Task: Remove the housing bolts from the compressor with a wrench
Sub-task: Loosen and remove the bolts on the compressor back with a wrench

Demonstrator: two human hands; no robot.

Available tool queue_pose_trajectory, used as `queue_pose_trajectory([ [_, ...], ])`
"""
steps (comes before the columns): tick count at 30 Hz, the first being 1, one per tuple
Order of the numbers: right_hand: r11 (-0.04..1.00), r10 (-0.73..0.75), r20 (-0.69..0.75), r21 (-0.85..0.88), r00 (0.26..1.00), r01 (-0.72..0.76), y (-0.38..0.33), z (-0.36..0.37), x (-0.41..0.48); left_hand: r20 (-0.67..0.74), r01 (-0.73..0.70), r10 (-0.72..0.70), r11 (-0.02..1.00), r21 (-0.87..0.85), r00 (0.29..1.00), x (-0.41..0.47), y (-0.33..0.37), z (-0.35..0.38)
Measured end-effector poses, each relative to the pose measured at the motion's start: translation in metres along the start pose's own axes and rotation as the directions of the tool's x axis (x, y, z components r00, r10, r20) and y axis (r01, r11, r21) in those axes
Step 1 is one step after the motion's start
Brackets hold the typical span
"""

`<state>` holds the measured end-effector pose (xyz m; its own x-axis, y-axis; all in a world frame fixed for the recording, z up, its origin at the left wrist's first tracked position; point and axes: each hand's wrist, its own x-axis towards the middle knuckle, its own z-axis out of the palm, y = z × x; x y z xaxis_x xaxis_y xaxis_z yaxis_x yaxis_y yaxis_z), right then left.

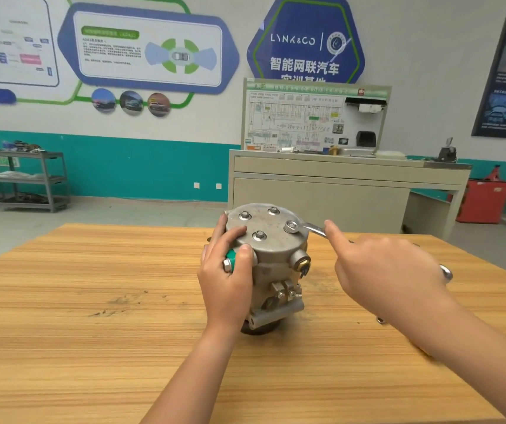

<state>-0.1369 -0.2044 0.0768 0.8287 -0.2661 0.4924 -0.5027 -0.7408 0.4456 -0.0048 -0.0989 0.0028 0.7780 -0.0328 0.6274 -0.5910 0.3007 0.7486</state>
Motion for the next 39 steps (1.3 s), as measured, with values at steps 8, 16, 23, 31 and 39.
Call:
queue_pose_trajectory([
  [8,0.955,-0.068,-0.546,0.208,0.835,0.213,0.044,0.079,0.060,0.088,0.042,-0.035,0.997,-0.069,0.996,0.016,-0.004,0.007],
  [16,0.910,-0.128,-0.530,0.274,0.838,0.312,0.019,0.065,0.126,0.051,0.004,0.001,0.995,-0.099,0.999,0.017,-0.007,0.011],
  [23,0.765,0.148,-0.373,0.630,0.916,0.133,0.033,0.023,0.056,-0.027,-0.013,0.010,0.992,-0.129,1.000,0.009,-0.011,-0.002],
  [31,0.970,-0.035,0.003,0.241,0.999,0.033,0.022,0.016,0.012,-0.039,-0.006,0.004,0.999,-0.053,0.999,-0.001,-0.006,-0.004],
  [39,0.998,-0.045,0.160,-0.042,0.986,0.052,-0.001,-0.013,0.015,-0.042,-0.032,0.032,0.999,-0.003,0.999,-0.002,-0.004,0.002],
])
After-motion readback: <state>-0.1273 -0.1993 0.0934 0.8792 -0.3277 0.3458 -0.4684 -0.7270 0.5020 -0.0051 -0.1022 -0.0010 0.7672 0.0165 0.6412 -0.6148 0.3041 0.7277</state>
